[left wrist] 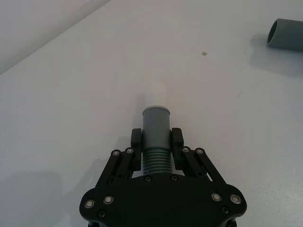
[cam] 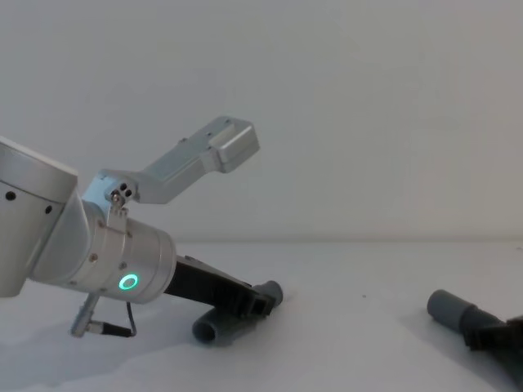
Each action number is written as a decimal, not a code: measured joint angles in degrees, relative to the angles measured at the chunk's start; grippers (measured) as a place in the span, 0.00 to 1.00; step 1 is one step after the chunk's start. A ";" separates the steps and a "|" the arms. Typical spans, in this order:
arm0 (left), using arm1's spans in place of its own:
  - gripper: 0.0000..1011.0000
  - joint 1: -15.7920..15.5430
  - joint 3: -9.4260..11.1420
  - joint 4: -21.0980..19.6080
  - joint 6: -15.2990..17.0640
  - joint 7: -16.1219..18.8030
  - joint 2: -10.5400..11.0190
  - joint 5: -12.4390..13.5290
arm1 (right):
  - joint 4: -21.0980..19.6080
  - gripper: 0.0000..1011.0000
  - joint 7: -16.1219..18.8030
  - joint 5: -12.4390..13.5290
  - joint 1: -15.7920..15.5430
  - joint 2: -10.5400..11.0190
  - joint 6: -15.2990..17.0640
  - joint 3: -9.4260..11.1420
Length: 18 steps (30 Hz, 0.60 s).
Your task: Use both hands to pick up one end of the pipe from the table, align the ends, and insert them.
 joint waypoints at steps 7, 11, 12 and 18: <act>0.35 0.00 0.00 0.00 0.01 0.00 0.00 0.00 | -0.02 0.99 0.75 -0.29 -0.03 -0.02 0.22 -0.29; 0.35 0.00 0.00 0.00 0.01 0.00 0.00 0.00 | -0.08 0.97 1.04 -0.40 -0.06 -0.04 0.29 -0.39; 0.35 0.00 0.00 0.00 0.01 0.00 0.00 0.00 | -0.09 0.96 1.07 -0.41 -0.06 -0.04 0.30 -0.40; 0.35 0.00 0.00 0.00 0.01 0.00 0.00 0.00 | -0.16 0.80 1.35 -0.51 -0.09 -0.05 0.36 -0.48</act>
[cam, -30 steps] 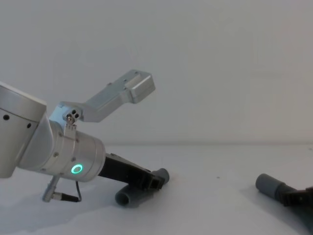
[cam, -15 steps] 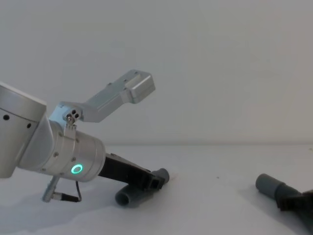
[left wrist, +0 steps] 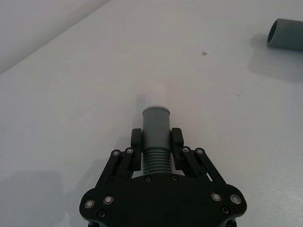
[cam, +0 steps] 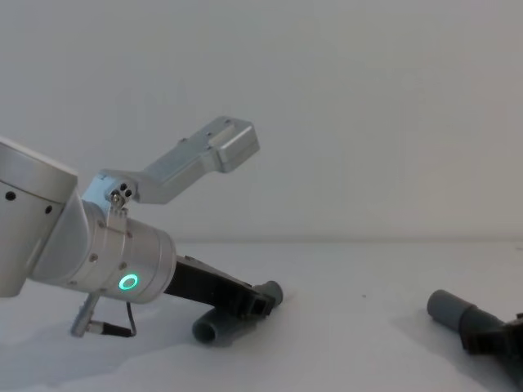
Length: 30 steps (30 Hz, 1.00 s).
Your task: Use both hands to pick up one end of the pipe from the table, align the ends, and insert them.
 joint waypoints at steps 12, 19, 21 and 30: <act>0.35 0.00 0.00 0.00 0.00 0.00 0.00 0.00 | -0.08 0.46 0.24 -0.09 -0.06 0.00 0.08 -0.08; 0.35 0.00 0.00 0.01 0.01 0.00 0.00 0.00 | -0.10 0.23 0.30 -0.12 -0.06 0.00 0.08 -0.12; 0.35 0.00 0.00 0.01 0.01 0.00 0.00 0.00 | -0.10 0.20 0.32 -0.12 -0.06 0.00 0.08 -0.12; 0.35 0.00 0.00 0.00 0.01 0.00 0.00 0.00 | -0.10 0.17 0.38 -0.12 -0.06 0.00 0.08 -0.12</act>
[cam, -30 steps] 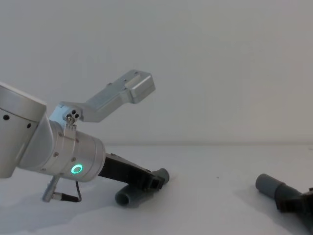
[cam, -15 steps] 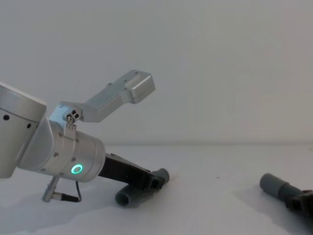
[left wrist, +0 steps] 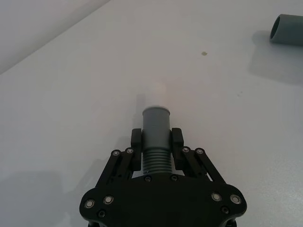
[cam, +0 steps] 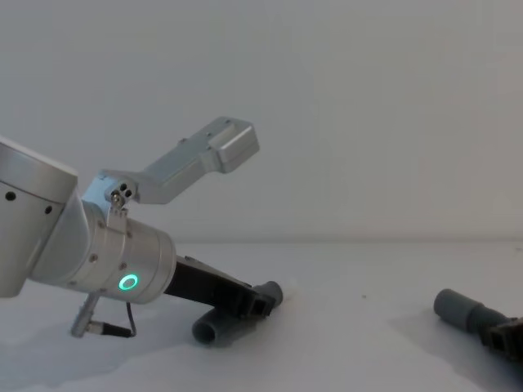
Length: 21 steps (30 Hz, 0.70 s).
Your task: Use both hands to pick up one end of the pipe from the table, align the ends, and insert them.
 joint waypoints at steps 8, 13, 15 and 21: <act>0.35 -0.02 0.00 0.02 0.00 -0.02 0.00 0.02 | 0.00 0.17 0.06 0.00 0.00 0.00 -0.01 0.01; 0.35 -0.34 0.16 0.27 0.08 -0.24 -0.05 0.22 | 0.05 0.16 0.42 0.04 0.00 -0.06 -0.78 0.18; 0.35 -0.62 0.37 0.46 0.16 -0.46 -0.06 0.44 | 0.06 0.16 0.78 0.13 -0.02 -0.07 -1.57 0.35; 0.35 -1.24 1.09 0.64 -0.06 -0.80 0.05 1.50 | -0.15 0.16 2.27 0.63 -0.09 0.11 -4.22 0.88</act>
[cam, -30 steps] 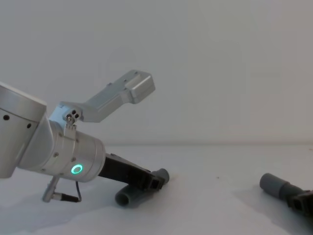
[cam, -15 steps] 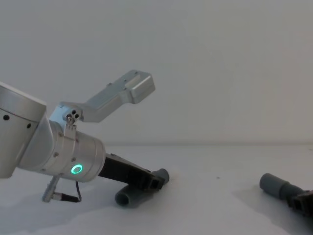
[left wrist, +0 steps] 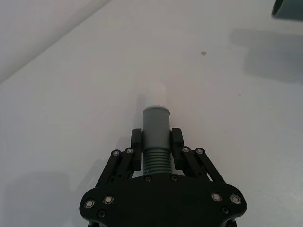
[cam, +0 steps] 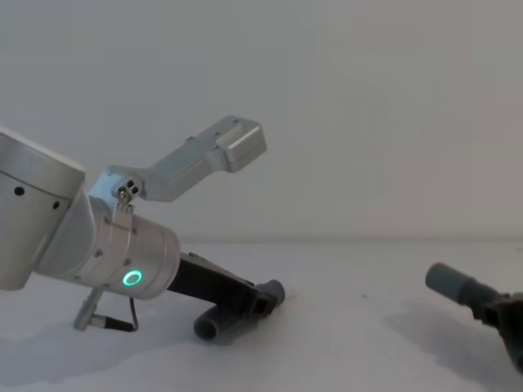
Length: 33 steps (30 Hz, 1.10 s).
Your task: Use both hands to pick up one end of the pipe from the table, align the ends, and insert them.
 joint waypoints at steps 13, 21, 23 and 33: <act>0.35 -1.15 1.88 -1.51 -5.39 -0.32 2.00 3.90 | -1.81 0.16 5.92 2.24 -0.49 2.27 -7.56 1.29; 0.35 -1.98 2.66 -2.22 -11.22 -2.70 3.89 5.21 | -2.07 0.16 10.96 3.60 -0.65 5.23 -11.14 1.35; 0.35 -2.26 2.74 -2.25 -12.95 -3.68 4.47 5.24 | -2.02 0.16 12.58 4.00 -0.63 6.30 -12.16 1.27; 0.35 -3.57 2.75 -1.51 -20.43 -9.96 6.39 3.58 | -0.79 0.16 19.89 4.95 0.03 10.72 -16.71 0.31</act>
